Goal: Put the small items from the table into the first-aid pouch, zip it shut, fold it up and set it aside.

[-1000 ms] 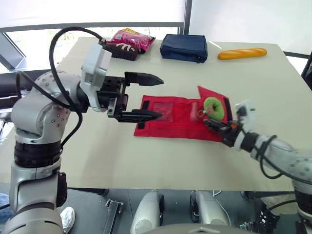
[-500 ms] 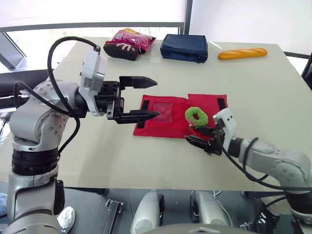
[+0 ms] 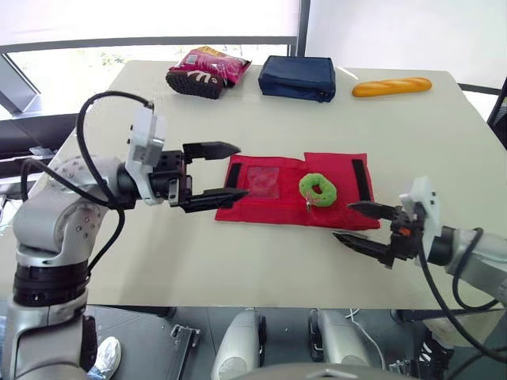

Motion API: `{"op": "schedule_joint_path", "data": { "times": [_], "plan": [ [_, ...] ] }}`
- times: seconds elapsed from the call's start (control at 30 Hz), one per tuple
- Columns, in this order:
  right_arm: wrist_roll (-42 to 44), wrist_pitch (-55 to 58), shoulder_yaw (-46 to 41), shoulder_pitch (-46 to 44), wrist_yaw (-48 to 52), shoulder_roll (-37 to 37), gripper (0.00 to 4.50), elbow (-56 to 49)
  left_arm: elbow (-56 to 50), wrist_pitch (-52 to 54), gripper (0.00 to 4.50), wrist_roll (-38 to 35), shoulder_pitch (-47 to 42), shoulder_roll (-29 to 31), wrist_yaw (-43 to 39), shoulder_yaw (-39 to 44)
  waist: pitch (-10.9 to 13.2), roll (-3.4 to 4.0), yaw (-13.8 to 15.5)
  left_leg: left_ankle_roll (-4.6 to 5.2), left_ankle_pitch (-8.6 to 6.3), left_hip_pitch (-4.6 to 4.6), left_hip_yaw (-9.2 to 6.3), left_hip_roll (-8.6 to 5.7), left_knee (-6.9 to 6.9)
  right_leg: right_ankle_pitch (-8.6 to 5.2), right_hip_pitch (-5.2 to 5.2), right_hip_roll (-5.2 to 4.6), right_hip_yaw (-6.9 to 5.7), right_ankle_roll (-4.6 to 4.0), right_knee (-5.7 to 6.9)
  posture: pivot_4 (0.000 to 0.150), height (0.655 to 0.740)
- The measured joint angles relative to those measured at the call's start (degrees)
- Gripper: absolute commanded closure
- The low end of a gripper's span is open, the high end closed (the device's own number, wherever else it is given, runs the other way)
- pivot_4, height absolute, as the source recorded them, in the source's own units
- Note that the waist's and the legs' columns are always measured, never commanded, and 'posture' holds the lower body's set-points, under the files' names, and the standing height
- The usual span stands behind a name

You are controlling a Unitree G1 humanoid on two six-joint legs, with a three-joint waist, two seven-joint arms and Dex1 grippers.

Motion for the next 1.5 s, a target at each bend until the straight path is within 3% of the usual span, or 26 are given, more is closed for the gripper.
{"op": "schedule_joint_path", "data": {
  "times": [0.23,0.37,0.53,0.6,0.77,1.03,1.33,1.5],
  "plan": [
    [-9.82,-13.27,-5.49,4.8,9.14,-0.26,0.15,1.56,2.61,-0.4,0.0,4.54,8.79,-3.21,7.35,-0.51,-0.01,-0.05,0.1,0.0,0.0,0.03,0.02,0.01,0.0,0.0,0.02,-0.01,-0.01,0.01,-0.02,0.15,0.7164],
    [-12.74,-18.97,-6.89,3.57,14.67,-0.21,0.15,6.5,7.16,-0.12,0.0,7.98,9.56,-7.72,16.28,-0.57,-0.03,-0.1,0.18,0.0,0.0,0.03,0.02,0.0,0.0,0.01,0.03,-0.03,-0.01,0.0,-0.01,0.15,0.7164],
    [-13.38,-19.74,-6.87,1.69,19.06,-2.74,0.15,9.69,8.18,-0.05,0.0,8.95,10.13,-8.07,18.64,-0.43,-0.02,-0.09,0.18,0.0,0.0,0.03,0.01,0.0,0.0,0.1,0.02,-0.04,-0.03,-0.17,-0.01,0.15,0.7164],
    [-11.35,-17.81,-6.8,-1.34,20.46,-3.71,0.15,9.86,11.3,1.89,0.0,10.59,8.36,-9.42,24.28,0.07,-0.02,-0.09,0.22,0.0,0.0,0.05,-0.01,0.01,0.0,0.09,0.03,-0.04,-0.05,-0.13,0.01,0.15,0.7164],
    [-6.71,-12.49,-5.91,-9.02,18.67,-4.43,0.15,7.9,12.37,9.29,0.0,11.7,5.71,-13.38,33.64,0.4,-0.02,-0.1,0.17,0.0,0.0,0.0,-0.02,0.0,0.0,0.24,0.01,-0.07,-0.05,-0.03,0.02,0.15,0.7164],
    [-2.46,-1.43,1.01,-22.08,9.09,-4.8,0.15,2.91,12.65,20.7,0.0,9.97,0.81,-18.11,40.98,0.68,-0.03,-0.13,0.3,-0.02,0.01,0.01,-0.07,-0.02,0.0,0.26,0.02,-0.09,-0.09,-0.05,0.04,0.15,0.7164],
    [-1.46,1.47,4.9,-27.39,6.02,-2.36,0.15,2.02,14.4,26.52,0.0,8.06,-2.63,-19.7,39.57,0.69,-0.04,-0.14,0.93,-0.02,0.0,0.0,-0.05,-0.1,0.0,0.25,0.03,-0.17,-0.08,-0.08,0.04,0.15,0.7164],
    [-1.47,1.74,5.36,-28.91,5.22,-1.77,0.15,1.61,17.96,30.85,0.0,3.56,-4.44,-22.16,38.36,4.36,-0.05,-0.12,1.43,-0.01,0.0,0.0,-0.07,-0.11,0.01,0.24,0.03,-0.17,-0.11,-0.1,0.04,0.15,0.7164]
  ]
}}
